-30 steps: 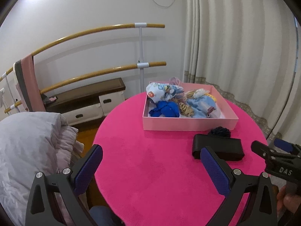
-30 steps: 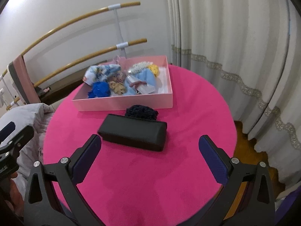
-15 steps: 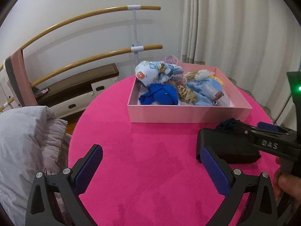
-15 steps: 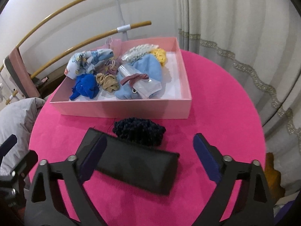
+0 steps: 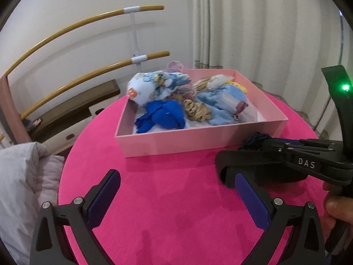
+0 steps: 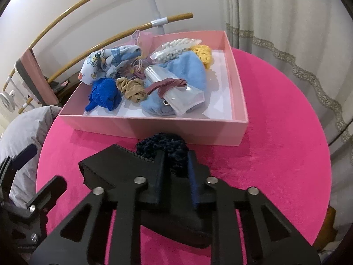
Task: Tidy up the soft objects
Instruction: 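Grasp the black case with the left tool while the right tool grasps the navy knit scrunchie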
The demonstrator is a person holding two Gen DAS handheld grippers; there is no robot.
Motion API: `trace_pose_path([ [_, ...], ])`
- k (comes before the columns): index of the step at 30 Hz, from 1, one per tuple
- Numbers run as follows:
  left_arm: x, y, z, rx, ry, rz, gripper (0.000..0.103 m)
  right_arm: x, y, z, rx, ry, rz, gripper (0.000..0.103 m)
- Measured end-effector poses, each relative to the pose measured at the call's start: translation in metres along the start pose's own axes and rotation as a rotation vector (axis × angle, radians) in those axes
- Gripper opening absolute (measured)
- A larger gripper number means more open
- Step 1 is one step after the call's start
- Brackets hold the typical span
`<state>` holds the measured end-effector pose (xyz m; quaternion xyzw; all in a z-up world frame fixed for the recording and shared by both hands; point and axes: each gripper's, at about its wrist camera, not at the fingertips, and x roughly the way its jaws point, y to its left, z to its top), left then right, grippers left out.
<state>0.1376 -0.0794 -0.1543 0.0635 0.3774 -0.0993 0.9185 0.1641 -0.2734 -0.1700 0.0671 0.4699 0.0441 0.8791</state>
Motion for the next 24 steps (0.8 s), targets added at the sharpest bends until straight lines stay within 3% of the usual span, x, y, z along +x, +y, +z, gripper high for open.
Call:
trace_pose_path([
  [4, 0.008, -0.004, 0.002, 0.008, 0.008, -0.009, 0.103, 0.000, -0.003, 0.000, -0.005, 0.012, 0.023, 0.014],
  [6, 0.009, -0.006, 0.000, 0.009, 0.014, -0.007, 0.103, 0.003, -0.001, 0.000, -0.011, 0.017, 0.020, 0.038],
  [8, 0.011, -0.006, -0.003, 0.008, 0.020, -0.008, 0.103, 0.003, 0.001, -0.001, -0.012, 0.008, 0.032, 0.053],
  [11, 0.013, -0.007, -0.006, 0.006, 0.031, -0.004, 0.103, 0.006, 0.007, 0.003, -0.012, 0.000, 0.054, 0.056],
  [13, 0.016, -0.007, -0.006, 0.005, 0.038, -0.003, 0.103, 0.015, 0.015, 0.005, -0.042, 0.020, 0.036, 0.053],
  [15, 0.014, -0.007, -0.006, 0.005, 0.038, -0.005, 0.103, 0.024, 0.021, 0.006, -0.072, 0.038, 0.044, 0.026],
  [17, 0.013, -0.008, -0.006, 0.012, 0.035, -0.010, 0.103, 0.024, 0.025, 0.004, -0.093, 0.038, 0.049, 0.013],
  [24, 0.013, -0.014, -0.006, 0.025, 0.040, -0.035, 0.103, -0.007, 0.002, -0.003, -0.021, -0.035, 0.035, 0.009],
])
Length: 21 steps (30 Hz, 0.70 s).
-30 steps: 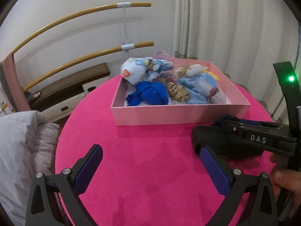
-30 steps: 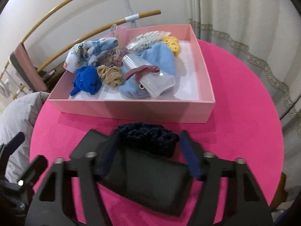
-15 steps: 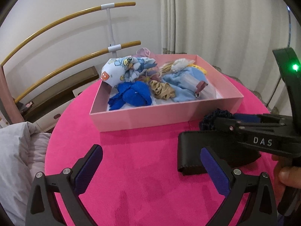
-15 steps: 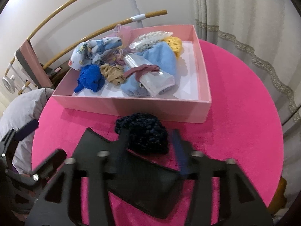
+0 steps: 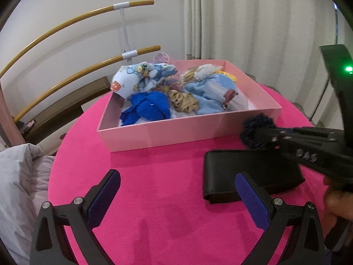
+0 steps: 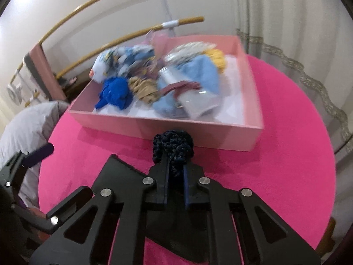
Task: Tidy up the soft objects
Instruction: 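Grasp the black case with the left tool while the right tool grasps the navy knit scrunchie, then lift the black case with the left tool while the right tool lifts the navy scrunchie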
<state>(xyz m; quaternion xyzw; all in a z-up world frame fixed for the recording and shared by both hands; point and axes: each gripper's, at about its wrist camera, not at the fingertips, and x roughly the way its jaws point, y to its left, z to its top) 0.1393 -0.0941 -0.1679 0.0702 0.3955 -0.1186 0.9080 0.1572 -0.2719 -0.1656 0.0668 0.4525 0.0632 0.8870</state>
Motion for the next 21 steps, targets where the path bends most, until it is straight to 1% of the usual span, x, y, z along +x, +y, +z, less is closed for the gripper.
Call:
trace_pose_path([
  [4, 0.002, -0.011, 0.003, 0.018, 0.000, -0.011, 0.103, -0.017, -0.021, -0.007, 0.044, -0.023, -0.023, 0.009],
  [7, 0.005, -0.016, 0.012, 0.054, -0.028, -0.016, 0.103, -0.025, -0.031, -0.012, 0.062, -0.029, -0.038, 0.009],
  [11, 0.022, -0.027, 0.028, 0.197, -0.050, -0.035, 0.103, -0.035, -0.039, -0.018, 0.085, -0.037, -0.052, 0.009],
  [13, 0.027, -0.030, 0.031, 0.274, -0.047, -0.076, 0.103, -0.041, -0.043, -0.022, 0.096, -0.040, -0.061, 0.009],
  [16, 0.026, -0.037, 0.030, 0.389, -0.073, -0.080, 0.103, -0.050, -0.047, -0.029, 0.115, -0.047, -0.068, 0.009],
  [18, 0.022, -0.042, 0.028, 0.443, -0.088, -0.108, 0.103, -0.056, -0.049, -0.035, 0.121, -0.048, -0.070, 0.009],
  [20, 0.020, -0.046, 0.025, 0.479, -0.093, -0.155, 0.103, -0.058, -0.048, -0.038, 0.120, -0.048, -0.068, 0.009],
  [21, 0.022, -0.046, 0.025, 0.492, -0.091, -0.165, 0.103, -0.059, -0.047, -0.038, 0.119, -0.047, -0.067, 0.009],
])
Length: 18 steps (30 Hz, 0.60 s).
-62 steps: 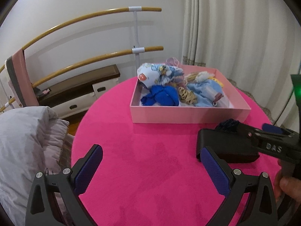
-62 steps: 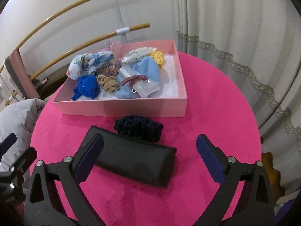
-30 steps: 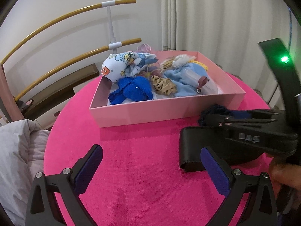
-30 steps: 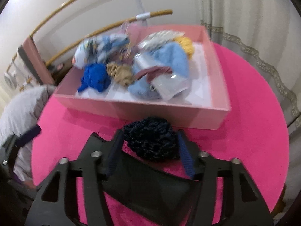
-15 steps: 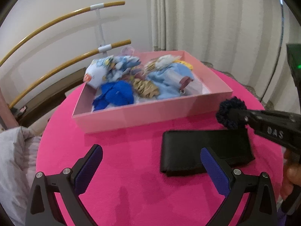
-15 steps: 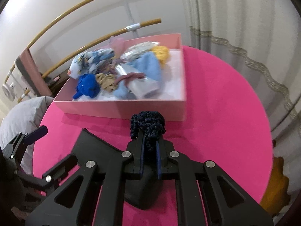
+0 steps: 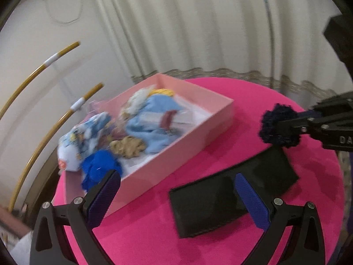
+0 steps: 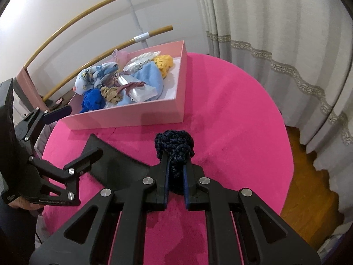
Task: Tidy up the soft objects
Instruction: 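Lift the black case with the left tool while the right tool lifts the navy scrunchie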
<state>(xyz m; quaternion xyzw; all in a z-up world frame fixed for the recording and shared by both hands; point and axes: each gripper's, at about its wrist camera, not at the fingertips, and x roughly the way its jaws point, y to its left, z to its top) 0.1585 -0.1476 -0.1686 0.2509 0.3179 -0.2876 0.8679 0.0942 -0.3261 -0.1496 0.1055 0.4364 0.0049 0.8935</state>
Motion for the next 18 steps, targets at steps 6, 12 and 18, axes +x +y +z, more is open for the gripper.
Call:
trace_pose_path([
  [6, 0.006, -0.010, -0.007, 0.104, 0.016, -0.069, 0.103, 0.001, 0.003, 0.000, -0.004, 0.001, 0.002, 0.009],
  [12, 0.030, -0.013, 0.005, 0.149, 0.028, -0.083, 0.103, 0.001, 0.006, -0.001, 0.000, 0.000, 0.000, 0.009],
  [18, 0.036, -0.020, 0.005, 0.100, 0.062, -0.165, 0.056, 0.001, 0.008, -0.001, 0.001, 0.003, -0.007, 0.009],
])
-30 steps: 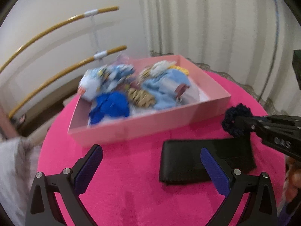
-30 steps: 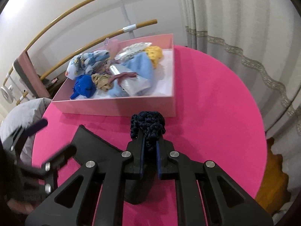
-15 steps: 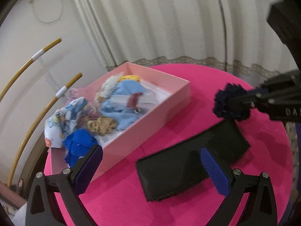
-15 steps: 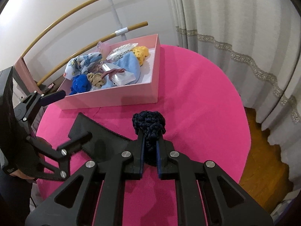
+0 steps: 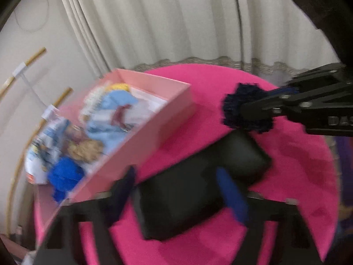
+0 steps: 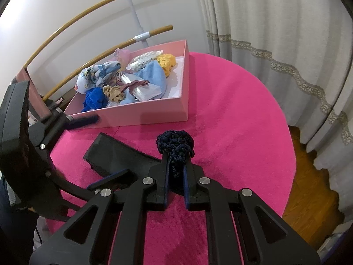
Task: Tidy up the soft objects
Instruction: 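Lift the black case with the left tool while the right tool lifts the navy scrunchie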
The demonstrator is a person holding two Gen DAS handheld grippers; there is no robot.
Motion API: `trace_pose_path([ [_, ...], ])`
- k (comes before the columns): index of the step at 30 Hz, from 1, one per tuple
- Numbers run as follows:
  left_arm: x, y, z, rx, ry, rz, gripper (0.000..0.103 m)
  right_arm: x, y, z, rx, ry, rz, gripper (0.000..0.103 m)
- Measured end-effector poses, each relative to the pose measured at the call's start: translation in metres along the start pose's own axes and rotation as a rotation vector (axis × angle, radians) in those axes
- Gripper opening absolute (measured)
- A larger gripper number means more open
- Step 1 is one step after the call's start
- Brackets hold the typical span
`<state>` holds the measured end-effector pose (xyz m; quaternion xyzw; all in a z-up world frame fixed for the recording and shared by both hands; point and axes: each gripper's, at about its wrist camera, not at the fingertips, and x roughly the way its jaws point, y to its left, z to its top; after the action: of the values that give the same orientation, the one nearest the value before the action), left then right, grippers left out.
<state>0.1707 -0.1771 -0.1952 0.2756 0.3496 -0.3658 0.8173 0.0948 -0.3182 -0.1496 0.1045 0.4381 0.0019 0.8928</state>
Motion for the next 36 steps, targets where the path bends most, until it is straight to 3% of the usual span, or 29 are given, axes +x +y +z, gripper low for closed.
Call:
trace_pose_path([
  [1, -0.001, -0.004, -0.001, 0.006, -0.006, 0.006, 0.050, 0.000, 0.000, 0.000, 0.000, 0.001, 0.001, 0.009],
  [2, -0.003, -0.008, -0.002, 0.012, -0.005, -0.007, 0.035, 0.000, 0.001, -0.001, 0.000, 0.001, 0.002, 0.009],
  [4, -0.010, -0.017, -0.003, 0.049, -0.019, 0.020, 0.032, -0.001, 0.000, -0.001, 0.001, 0.000, 0.001, 0.009],
  [5, -0.009, -0.021, -0.001, 0.079, -0.021, 0.059, 0.040, -0.001, -0.001, -0.001, 0.002, 0.001, 0.000, 0.009],
  [7, -0.005, -0.020, 0.003, 0.101, -0.020, 0.149, 0.070, -0.002, -0.001, -0.001, 0.006, 0.000, -0.002, 0.009],
  [8, -0.004, -0.019, 0.004, 0.106, -0.025, 0.195, 0.095, -0.003, -0.001, -0.002, 0.008, -0.002, -0.002, 0.009],
  [9, -0.002, -0.014, 0.006, 0.109, -0.035, 0.216, 0.102, -0.004, -0.001, -0.002, 0.008, -0.003, -0.002, 0.009],
  [11, 0.002, -0.009, 0.007, 0.108, -0.032, 0.174, 0.102, -0.005, 0.000, -0.002, 0.007, -0.004, -0.005, 0.009],
  [13, 0.005, -0.004, 0.008, 0.089, -0.025, 0.122, 0.093, -0.006, 0.000, -0.002, 0.010, -0.007, -0.006, 0.009],
  [15, 0.009, 0.002, 0.008, 0.069, -0.005, 0.030, 0.054, -0.006, -0.001, -0.001, 0.015, -0.010, -0.005, 0.009],
  [16, 0.011, 0.005, 0.008, 0.052, 0.002, -0.019, 0.049, -0.006, 0.000, -0.001, 0.016, -0.011, -0.006, 0.009],
  [17, 0.012, 0.007, 0.007, 0.048, 0.000, -0.025, 0.039, -0.007, 0.000, -0.001, 0.016, -0.011, -0.006, 0.009],
  [18, 0.012, 0.007, 0.007, 0.044, 0.007, -0.048, 0.023, -0.007, 0.000, -0.001, 0.015, -0.011, -0.006, 0.009],
  [20, 0.011, 0.007, 0.005, 0.036, 0.014, -0.092, 0.008, -0.009, 0.002, -0.002, 0.011, -0.011, -0.008, 0.009],
  [24, -0.002, 0.003, 0.001, 0.026, 0.002, -0.095, 0.003, -0.012, 0.000, -0.002, 0.011, -0.017, -0.008, 0.009],
  [26, -0.011, 0.006, -0.001, -0.004, -0.008, -0.076, 0.011, -0.012, 0.000, -0.002, 0.011, -0.018, -0.006, 0.009],
  [28, -0.018, 0.010, -0.004, -0.029, -0.015, -0.037, 0.030, -0.012, 0.000, -0.002, 0.012, -0.017, -0.001, 0.009],
  [30, -0.030, 0.011, -0.009, -0.024, -0.056, 0.012, 0.098, -0.012, 0.001, -0.002, 0.010, -0.017, 0.003, 0.009],
  [31, -0.036, 0.012, -0.012, -0.018, -0.082, 0.021, 0.103, -0.012, 0.002, -0.002, 0.009, -0.017, 0.005, 0.009],
  [36, -0.062, 0.006, -0.023, 0.060, -0.105, 0.028, 0.103, -0.014, 0.002, -0.002, 0.006, -0.018, 0.008, 0.009],
])
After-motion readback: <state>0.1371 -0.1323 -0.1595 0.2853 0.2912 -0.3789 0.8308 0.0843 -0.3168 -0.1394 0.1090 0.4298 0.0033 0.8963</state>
